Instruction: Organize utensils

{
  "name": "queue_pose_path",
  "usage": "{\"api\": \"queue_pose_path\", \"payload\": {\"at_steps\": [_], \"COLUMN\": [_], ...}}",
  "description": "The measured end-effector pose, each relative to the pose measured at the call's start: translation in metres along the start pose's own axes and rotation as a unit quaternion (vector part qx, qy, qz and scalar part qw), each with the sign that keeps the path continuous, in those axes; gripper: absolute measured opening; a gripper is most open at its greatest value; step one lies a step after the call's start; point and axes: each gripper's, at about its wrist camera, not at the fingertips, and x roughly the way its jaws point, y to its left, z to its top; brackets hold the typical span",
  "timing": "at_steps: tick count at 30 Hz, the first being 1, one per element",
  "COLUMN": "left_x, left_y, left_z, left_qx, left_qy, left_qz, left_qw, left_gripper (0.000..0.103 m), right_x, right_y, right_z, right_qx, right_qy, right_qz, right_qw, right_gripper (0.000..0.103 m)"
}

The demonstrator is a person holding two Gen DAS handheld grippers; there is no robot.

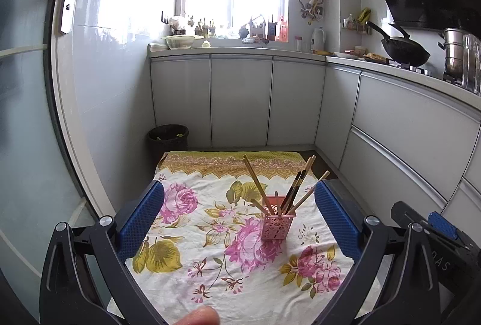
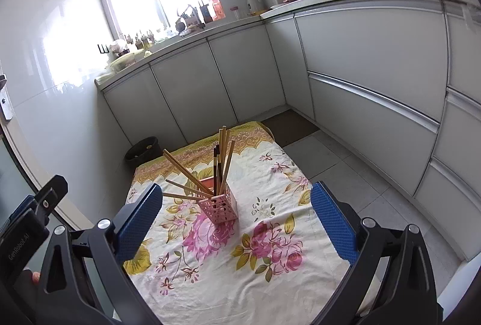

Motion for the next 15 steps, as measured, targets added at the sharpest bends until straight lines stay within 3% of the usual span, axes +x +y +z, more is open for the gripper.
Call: {"api": "queue_pose_path", "payload": {"at_steps": [15], "left_x": [0.0018], "left_y": [0.0010], "left_z": [-0.0016], "left_qx": [-0.010], "left_qy": [0.010], "left_qz": [-0.002], "left_qw": [0.9999], "left_gripper": [0.096], "right_x": [-0.0036], "right_y": [-0.0041], "right_z": [0.0022], "right_qx": [0.004], "right_qy": [0.004], "right_qz": [0.004], "right_qw": [1.000], "right_gripper": [0.096]}}
